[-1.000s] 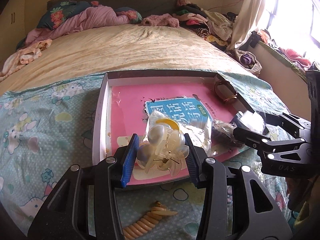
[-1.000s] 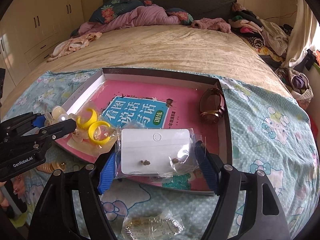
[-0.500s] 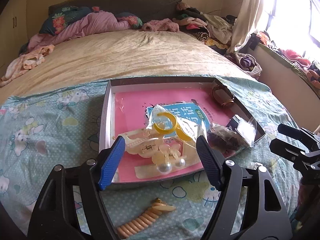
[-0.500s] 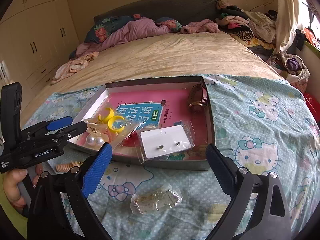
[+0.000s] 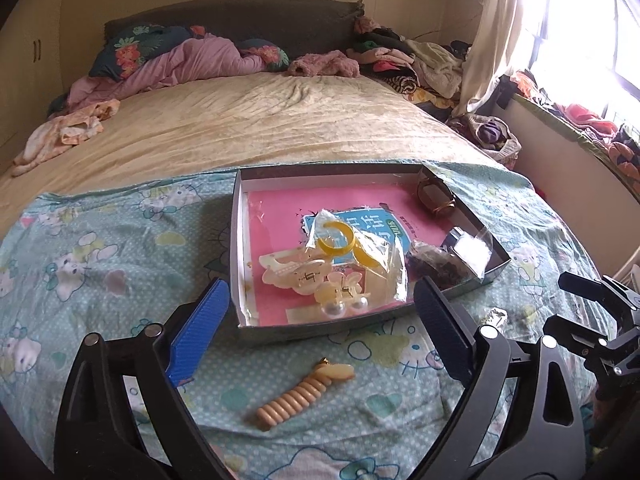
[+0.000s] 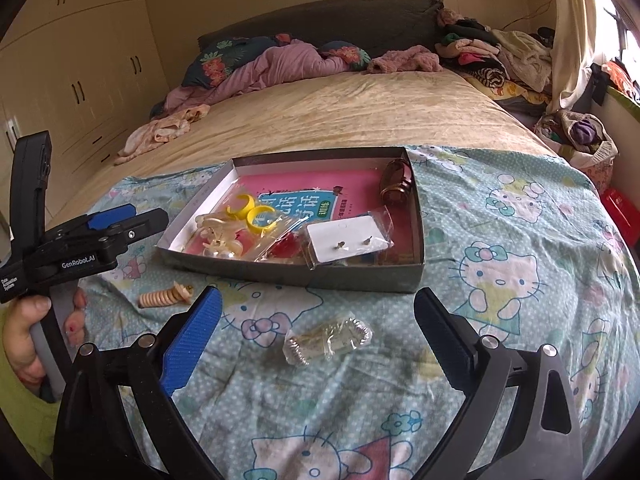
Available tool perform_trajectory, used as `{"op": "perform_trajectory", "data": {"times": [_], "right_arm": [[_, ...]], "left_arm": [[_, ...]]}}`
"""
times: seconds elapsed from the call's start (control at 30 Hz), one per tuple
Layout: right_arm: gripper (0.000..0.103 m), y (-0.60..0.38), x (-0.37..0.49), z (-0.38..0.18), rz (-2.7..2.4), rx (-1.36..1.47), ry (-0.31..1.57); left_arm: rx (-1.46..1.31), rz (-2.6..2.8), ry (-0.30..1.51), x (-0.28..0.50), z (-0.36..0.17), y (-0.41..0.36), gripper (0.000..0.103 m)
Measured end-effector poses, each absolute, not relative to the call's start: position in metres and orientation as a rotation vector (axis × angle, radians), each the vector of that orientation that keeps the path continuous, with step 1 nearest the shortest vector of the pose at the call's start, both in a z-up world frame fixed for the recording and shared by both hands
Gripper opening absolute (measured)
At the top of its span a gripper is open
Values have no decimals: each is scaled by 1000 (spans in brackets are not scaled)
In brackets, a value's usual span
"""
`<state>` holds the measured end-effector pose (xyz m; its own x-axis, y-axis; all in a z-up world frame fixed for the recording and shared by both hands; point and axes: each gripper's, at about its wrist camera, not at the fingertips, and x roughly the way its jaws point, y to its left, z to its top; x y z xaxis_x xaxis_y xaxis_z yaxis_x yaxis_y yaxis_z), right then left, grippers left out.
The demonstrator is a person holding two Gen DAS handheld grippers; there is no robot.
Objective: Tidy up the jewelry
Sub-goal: 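Grasp wooden bead bracelet with left tool while right tool grasps clear jewelry bag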
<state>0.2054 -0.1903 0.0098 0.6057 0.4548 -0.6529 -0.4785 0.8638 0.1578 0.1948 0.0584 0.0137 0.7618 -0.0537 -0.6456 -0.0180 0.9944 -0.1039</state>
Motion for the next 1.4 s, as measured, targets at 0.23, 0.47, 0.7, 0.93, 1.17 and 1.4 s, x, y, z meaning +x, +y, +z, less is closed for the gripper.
{"op": "perform_trajectory", "data": {"times": [0.23, 0.47, 0.7, 0.93, 1.17, 1.4], "right_arm": [[96, -183, 185, 6, 560, -72, 750], [96, -177, 176, -6, 562, -98, 781], [96, -174, 167, -18, 557, -117, 805], [96, -176, 169, -24, 534, -118, 821], [96, -178, 189, -38, 495, -120, 862], [96, -176, 222, -55, 475, -132, 923]], "left_arm": [[-103, -7, 735, 171, 5, 66, 89], [-69, -12, 788, 155, -15, 67, 89], [-15, -33, 838, 151, -33, 68, 89], [78, -67, 886, 170, -48, 64, 88], [110, -127, 946, 189, -69, 61, 60], [42, -180, 919, 193, -69, 58, 12]]}}
